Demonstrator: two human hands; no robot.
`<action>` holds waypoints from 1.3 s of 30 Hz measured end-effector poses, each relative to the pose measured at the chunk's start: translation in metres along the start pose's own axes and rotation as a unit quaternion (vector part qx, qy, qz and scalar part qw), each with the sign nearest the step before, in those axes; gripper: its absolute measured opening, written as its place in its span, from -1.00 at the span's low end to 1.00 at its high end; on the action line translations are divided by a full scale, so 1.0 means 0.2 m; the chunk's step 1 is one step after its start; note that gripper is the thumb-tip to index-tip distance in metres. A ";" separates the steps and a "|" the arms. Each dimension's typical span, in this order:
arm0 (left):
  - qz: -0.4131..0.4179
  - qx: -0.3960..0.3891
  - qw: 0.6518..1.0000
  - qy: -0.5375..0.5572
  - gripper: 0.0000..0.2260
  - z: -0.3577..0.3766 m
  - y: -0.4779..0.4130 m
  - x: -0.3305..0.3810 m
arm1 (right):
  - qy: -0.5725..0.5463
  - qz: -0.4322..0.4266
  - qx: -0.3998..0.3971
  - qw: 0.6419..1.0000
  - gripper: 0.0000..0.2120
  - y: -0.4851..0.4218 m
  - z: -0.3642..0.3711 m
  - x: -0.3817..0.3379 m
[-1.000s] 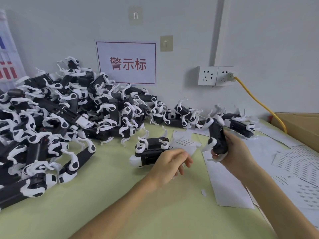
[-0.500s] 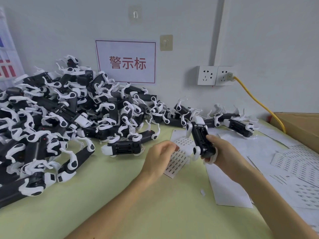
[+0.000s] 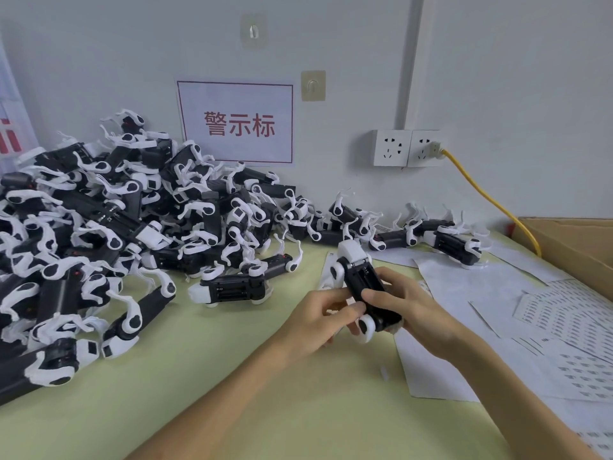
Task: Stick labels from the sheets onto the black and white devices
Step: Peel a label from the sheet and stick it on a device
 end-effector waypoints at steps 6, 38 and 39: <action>0.034 -0.005 0.999 -0.029 -0.91 0.02 0.01 0.01 | 0.013 0.007 0.051 0.999 -0.58 -0.01 -0.04 0.01; -0.138 0.078 0.954 0.255 -0.67 -0.16 -0.04 -0.01 | 0.388 -0.135 0.045 0.911 -0.52 -0.03 0.02 0.03; -0.146 0.093 0.945 0.278 -0.71 -0.18 -0.04 -0.01 | 0.417 -0.128 0.011 0.900 -0.51 -0.02 0.06 0.07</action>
Point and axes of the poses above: each hand's wrist, its own y-axis away from the middle knuckle, its own z-axis out of the palm, x = y × z, the point moved 9 cm from there along -y, towards the middle knuckle, and after that the axes turned 13 degrees about x, right-handed, at the moved point
